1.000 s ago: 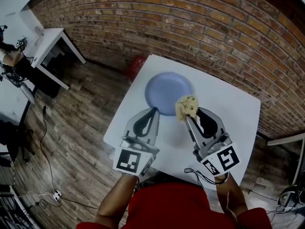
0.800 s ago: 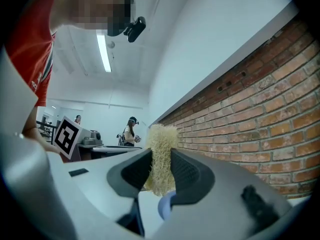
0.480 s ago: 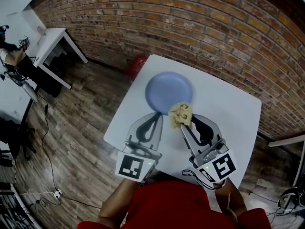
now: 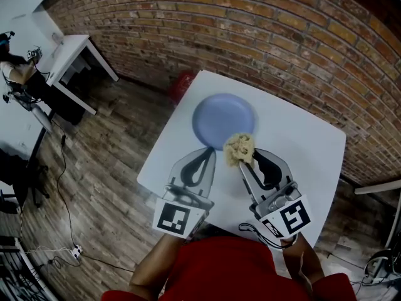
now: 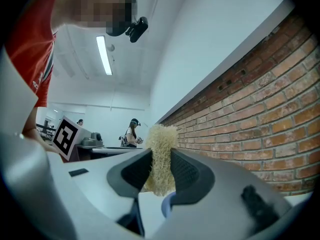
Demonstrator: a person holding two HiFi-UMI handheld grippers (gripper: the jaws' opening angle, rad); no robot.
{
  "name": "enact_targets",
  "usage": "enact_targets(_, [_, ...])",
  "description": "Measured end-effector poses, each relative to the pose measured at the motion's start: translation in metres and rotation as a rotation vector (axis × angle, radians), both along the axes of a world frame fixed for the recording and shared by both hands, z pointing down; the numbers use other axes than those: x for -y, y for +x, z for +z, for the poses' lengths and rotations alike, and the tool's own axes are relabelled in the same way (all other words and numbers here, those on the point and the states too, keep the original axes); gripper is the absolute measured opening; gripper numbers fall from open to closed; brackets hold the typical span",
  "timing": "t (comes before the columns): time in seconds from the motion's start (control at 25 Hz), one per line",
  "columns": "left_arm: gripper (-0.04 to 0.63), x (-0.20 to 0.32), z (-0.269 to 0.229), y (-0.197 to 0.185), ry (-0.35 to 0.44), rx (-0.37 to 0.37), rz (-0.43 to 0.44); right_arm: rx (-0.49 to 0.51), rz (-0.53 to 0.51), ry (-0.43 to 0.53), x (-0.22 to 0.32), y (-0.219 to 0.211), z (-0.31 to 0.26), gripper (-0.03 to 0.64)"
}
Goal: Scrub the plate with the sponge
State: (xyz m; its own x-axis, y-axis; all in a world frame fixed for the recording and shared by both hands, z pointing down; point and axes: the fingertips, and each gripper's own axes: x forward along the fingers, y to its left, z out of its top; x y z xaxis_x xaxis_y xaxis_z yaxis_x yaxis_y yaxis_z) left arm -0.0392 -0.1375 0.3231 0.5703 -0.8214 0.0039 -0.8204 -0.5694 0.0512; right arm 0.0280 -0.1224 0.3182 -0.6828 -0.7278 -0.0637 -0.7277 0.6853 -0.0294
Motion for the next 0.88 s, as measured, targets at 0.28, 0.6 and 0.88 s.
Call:
enact_targets(0.28, [0.013, -0.0010, 0.0005, -0.0026, -0.001, -0.004, -0.009, 0.003, 0.000, -0.008, 0.0011, -0.0012, 0.0038, 0.120])
enact_targets(0.6, [0.014, -0.0013, 0.0036, -0.0018, -0.006, -0.004, -0.006, -0.003, 0.006, -0.016, 0.0014, 0.0002, 0.0064, 0.118])
enact_targets(0.88, [0.014, -0.0017, 0.0058, 0.0013, -0.010, -0.002, -0.001, -0.008, 0.009, -0.022, 0.0011, 0.0035, 0.0073, 0.118])
